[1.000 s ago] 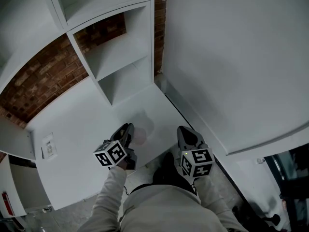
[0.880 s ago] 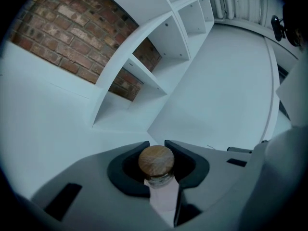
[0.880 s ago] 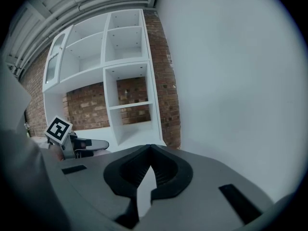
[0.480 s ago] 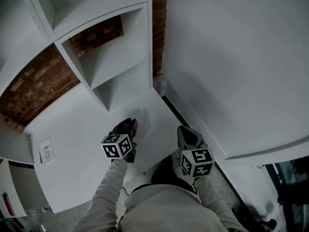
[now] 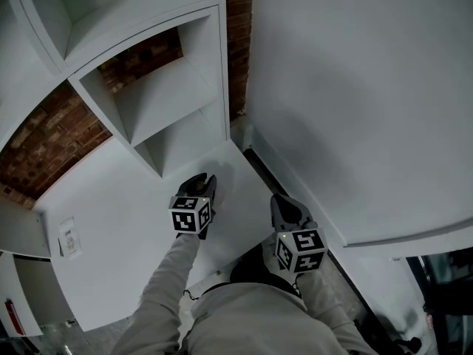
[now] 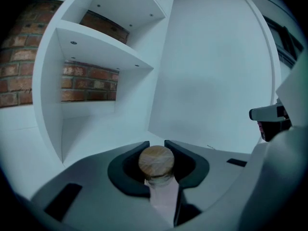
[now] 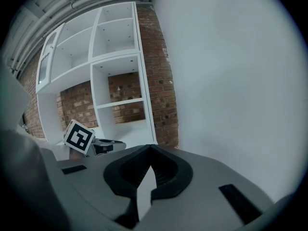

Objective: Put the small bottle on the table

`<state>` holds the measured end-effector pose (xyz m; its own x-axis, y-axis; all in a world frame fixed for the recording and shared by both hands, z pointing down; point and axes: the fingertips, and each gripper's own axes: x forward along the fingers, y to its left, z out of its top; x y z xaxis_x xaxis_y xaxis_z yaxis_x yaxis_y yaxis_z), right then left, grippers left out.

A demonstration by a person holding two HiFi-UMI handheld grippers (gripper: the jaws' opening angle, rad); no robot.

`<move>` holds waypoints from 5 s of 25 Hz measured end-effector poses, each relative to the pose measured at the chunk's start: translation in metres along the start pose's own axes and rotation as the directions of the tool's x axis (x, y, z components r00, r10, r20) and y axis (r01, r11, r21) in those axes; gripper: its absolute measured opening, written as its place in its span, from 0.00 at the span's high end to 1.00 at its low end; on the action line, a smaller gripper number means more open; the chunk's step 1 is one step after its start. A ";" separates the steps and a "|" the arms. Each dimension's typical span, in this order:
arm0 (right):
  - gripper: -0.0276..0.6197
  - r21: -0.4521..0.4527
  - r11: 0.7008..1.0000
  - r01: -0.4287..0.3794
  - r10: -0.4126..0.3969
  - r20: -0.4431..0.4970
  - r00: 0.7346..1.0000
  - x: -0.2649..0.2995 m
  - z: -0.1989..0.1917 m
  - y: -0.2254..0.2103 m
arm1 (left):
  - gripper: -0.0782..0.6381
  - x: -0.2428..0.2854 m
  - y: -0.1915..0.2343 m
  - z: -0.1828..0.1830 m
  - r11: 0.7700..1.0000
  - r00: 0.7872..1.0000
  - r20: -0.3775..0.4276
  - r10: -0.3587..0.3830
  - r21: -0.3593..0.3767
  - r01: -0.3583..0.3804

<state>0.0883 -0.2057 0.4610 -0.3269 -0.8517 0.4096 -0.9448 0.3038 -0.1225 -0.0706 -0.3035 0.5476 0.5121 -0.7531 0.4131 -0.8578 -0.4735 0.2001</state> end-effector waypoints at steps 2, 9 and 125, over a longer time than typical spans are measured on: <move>0.91 0.003 1.000 0.003 -0.003 -0.002 1.000 0.002 0.000 -0.004 | 0.74 0.009 -0.002 0.003 1.000 1.000 -0.004 -0.004 0.019 0.004; 0.91 0.008 1.000 0.011 -0.011 -0.008 1.000 0.010 0.003 -0.015 | 0.74 0.042 -0.001 0.011 0.999 1.000 -0.018 -0.001 0.051 0.001; 0.91 -0.011 0.998 -0.057 0.058 0.013 0.998 0.002 -0.005 0.012 | 0.87 -0.103 -0.031 0.015 0.998 0.988 0.147 0.053 0.036 -0.059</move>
<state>0.0766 -0.2013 0.4652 -0.3810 -0.8382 0.3902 -0.9242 0.3567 -0.1362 -0.0958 -0.2181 0.4858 0.4672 -0.8359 0.2881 -0.8841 -0.4448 0.1431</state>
